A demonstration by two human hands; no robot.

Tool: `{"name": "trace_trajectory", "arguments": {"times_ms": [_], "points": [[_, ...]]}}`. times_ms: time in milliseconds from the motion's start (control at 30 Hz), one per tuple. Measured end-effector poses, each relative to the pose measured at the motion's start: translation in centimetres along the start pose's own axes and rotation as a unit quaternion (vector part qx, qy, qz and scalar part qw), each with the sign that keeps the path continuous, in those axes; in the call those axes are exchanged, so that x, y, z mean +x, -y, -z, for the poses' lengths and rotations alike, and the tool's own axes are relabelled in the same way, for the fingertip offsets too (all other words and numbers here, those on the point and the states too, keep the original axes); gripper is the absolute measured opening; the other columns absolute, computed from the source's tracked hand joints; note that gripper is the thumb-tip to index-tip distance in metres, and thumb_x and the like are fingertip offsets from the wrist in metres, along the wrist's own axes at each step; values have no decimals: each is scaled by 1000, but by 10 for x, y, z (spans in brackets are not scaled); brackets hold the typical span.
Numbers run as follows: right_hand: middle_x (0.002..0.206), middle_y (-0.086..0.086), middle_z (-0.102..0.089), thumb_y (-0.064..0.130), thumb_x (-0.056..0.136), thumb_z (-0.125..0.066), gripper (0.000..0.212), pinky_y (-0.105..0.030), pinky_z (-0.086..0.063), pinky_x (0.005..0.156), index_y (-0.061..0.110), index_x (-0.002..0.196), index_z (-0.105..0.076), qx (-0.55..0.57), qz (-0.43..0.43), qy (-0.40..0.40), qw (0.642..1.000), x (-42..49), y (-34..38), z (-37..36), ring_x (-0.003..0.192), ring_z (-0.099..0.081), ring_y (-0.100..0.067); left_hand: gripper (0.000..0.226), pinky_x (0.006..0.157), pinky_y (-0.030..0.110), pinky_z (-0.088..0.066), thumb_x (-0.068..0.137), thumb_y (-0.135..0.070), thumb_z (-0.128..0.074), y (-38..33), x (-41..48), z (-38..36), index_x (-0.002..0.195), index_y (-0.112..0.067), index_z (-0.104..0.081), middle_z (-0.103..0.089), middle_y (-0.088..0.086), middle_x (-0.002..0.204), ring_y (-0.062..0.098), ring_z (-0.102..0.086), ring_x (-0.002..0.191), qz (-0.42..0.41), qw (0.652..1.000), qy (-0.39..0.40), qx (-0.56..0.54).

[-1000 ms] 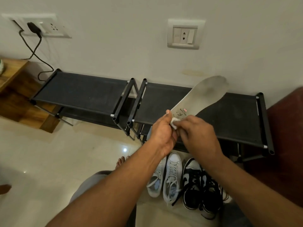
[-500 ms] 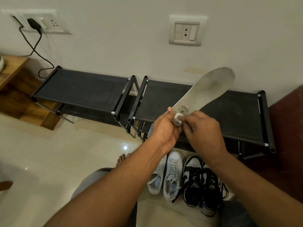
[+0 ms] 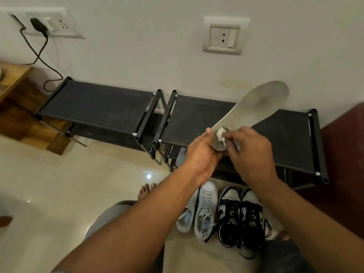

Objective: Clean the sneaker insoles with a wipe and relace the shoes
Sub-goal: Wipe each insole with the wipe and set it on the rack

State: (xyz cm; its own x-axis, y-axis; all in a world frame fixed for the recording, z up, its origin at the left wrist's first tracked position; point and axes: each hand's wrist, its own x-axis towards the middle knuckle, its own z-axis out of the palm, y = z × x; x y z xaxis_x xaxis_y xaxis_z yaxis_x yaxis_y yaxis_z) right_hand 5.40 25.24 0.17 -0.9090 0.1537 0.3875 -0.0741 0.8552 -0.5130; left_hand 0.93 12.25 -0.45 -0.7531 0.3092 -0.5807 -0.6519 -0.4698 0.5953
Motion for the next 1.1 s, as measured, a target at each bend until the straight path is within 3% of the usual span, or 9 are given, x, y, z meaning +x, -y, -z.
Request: {"name": "trace_trajectory", "arguments": {"times_ms": [100, 200, 333, 433, 567, 700, 833, 967, 1100], "points": [[91, -2, -71, 13, 91, -73, 14, -41, -61, 72, 15, 103, -81, -5, 69, 53, 996, -12, 15, -6, 81, -69, -22, 49, 93, 35, -64, 112, -34, -50, 1, -1, 1, 140, 5, -60, -74, 22, 124, 31, -75, 114, 4, 1000, -12, 15], [89, 0, -69, 15, 93, -75, 17, -40, -60, 71, 16, 108, -80, -5, -11, -2, 1000, 4, -10, 3, 76, -65, -17, 49, 101, 42, -61, 113, -33, -46, 2, -1, -1, 143, 4, -57, -71, 24, 132, 33, -72, 121, 0, 1000, -3, 25], [90, -4, -71, 9, 91, -76, 18, -37, -62, 80, 13, 107, -81, -14, 55, 38, 998, -11, 12, -7, 84, -71, -23, 46, 88, 33, -64, 113, -33, -48, 4, -3, 1, 136, 4, -63, -74, 23, 127, 29, -75, 114, 7, 1000, -11, 21], [89, -2, -69, 12, 92, -76, 17, -41, -61, 72, 14, 108, -80, 4, 0, -3, 1000, 2, -10, 0, 77, -68, -20, 46, 97, 39, -63, 115, -31, -44, 3, -5, -3, 138, 4, -61, -72, 24, 130, 33, -71, 122, 3, 999, 1, 37], [87, -7, -69, 17, 93, -66, 19, -44, -62, 69, 11, 105, -80, -15, 38, 26, 999, -9, 16, -8, 80, -70, -27, 37, 79, 31, -64, 114, -30, -47, 4, -5, -1, 116, -2, -71, -80, 17, 108, 23, -79, 98, 7, 999, -7, 42], [89, -3, -70, 15, 94, -73, 17, -31, -55, 73, 14, 109, -80, -12, -22, -2, 1000, 4, -10, 0, 79, -68, -22, 43, 90, 38, -65, 115, -31, -43, 3, -8, -4, 132, 3, -64, -74, 23, 125, 29, -75, 111, 3, 999, -2, 48], [90, -5, -71, 11, 92, -72, 19, -35, -59, 74, 12, 109, -80, -23, 31, 35, 999, -10, 14, -11, 82, -69, -24, 37, 81, 33, -64, 113, -32, -48, 3, -7, -2, 117, -2, -69, -80, 13, 102, 23, -79, 95, 8, 998, -9, 55], [92, -2, -70, 16, 94, -73, 18, -26, -48, 74, 15, 111, -80, -15, -34, 2, 999, 5, -10, 0, 80, -68, -21, 43, 92, 40, -64, 115, -31, -44, 4, -7, -5, 132, 3, -63, -74, 23, 126, 31, -74, 116, -3, 999, -8, 53], [88, -5, -71, 11, 92, -71, 18, -32, -57, 71, 11, 108, -81, -23, 47, 24, 998, -8, 14, -9, 79, -68, -23, 36, 81, 31, -63, 113, -33, -50, 5, -6, -2, 113, -4, -71, -80, 12, 101, 21, -78, 96, -2, 999, -16, 52]]}}
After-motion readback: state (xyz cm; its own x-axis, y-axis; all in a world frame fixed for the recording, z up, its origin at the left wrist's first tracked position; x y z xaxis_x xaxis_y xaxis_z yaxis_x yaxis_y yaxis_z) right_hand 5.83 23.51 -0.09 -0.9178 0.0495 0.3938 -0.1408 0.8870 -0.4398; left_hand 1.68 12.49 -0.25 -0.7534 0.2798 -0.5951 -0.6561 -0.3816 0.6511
